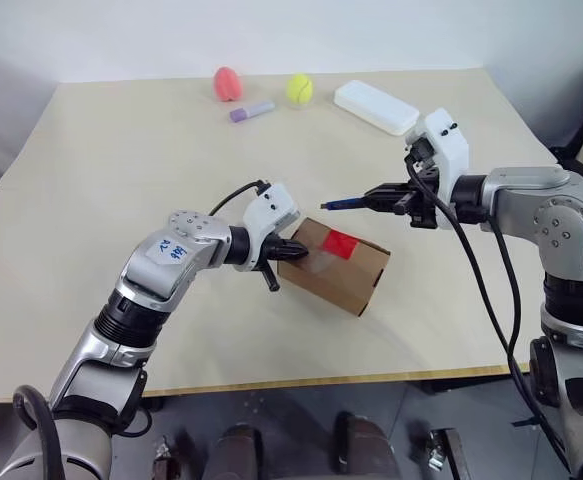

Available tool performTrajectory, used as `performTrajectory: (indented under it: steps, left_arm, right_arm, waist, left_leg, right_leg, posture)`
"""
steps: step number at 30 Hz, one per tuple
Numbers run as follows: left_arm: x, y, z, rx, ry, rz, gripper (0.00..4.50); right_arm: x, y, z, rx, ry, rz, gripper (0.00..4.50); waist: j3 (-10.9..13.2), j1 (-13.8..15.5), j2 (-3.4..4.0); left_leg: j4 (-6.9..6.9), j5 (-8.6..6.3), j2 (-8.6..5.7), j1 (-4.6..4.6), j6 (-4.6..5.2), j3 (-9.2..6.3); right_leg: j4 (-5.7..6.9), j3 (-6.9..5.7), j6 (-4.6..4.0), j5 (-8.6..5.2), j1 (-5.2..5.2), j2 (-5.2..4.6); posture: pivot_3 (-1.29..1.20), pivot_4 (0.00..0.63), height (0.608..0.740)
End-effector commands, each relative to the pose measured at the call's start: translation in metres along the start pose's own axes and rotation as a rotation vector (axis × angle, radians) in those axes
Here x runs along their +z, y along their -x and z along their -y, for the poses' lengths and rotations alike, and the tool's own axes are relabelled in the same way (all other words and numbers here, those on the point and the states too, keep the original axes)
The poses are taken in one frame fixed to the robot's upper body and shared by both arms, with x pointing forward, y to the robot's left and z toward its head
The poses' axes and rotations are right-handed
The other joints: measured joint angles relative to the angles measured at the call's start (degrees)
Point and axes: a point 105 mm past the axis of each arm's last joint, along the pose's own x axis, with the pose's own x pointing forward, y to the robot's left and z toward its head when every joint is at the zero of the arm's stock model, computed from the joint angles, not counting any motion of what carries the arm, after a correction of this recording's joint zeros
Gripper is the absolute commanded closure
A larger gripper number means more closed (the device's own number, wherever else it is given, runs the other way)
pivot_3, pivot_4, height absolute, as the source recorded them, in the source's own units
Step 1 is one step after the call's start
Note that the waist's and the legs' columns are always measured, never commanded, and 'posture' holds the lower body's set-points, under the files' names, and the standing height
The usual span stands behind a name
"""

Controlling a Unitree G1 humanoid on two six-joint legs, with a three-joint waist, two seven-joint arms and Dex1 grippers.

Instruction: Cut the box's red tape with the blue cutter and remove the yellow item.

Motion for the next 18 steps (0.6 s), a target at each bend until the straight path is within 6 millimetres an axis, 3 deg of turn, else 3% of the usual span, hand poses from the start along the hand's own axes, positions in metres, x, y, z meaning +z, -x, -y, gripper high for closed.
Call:
performTrajectory:
  steps: [1,8,18]
  left_arm:
    - [-0.001,0.0,-0.004,0.028,-0.009,-0.021,4.5]
    - [-0.001,-0.001,-0.005,0.03,-0.008,-0.019,4.5]
    - [-0.001,-0.001,-0.006,0.037,-0.006,-0.019,4.5]
  right_arm:
    - [0.004,0.002,-0.002,0.015,0.018,0.022,4.34]
    - [0.003,0.001,-0.012,0.076,0.027,0.018,4.34]
    - [-0.01,-0.003,-0.007,0.056,0.026,-0.032,4.34]
  waist:
    - [0.0,0.0,0.0]
    - [0.0,0.0,0.0]
    - [0.0,0.0,0.0]
  left_leg:
    - [0.0,0.0,0.0,0.0,0.0,0.0]
    - [0.01,0.0,0.0,0.0,0.0,0.0]
    - [0.03,0.0,0.0,-0.01,0.01,0.0]
  right_leg:
    - [0.0,0.0,0.0,0.0,0.0,0.0]
    - [0.0,0.0,0.0,0.0,0.0,0.0]
    - [0.0,0.0,0.0,0.0,0.0,0.0]
  posture:
    - [0.0,0.15,0.74]
    - [0.0,0.15,0.74]
    - [0.0,0.15,0.74]
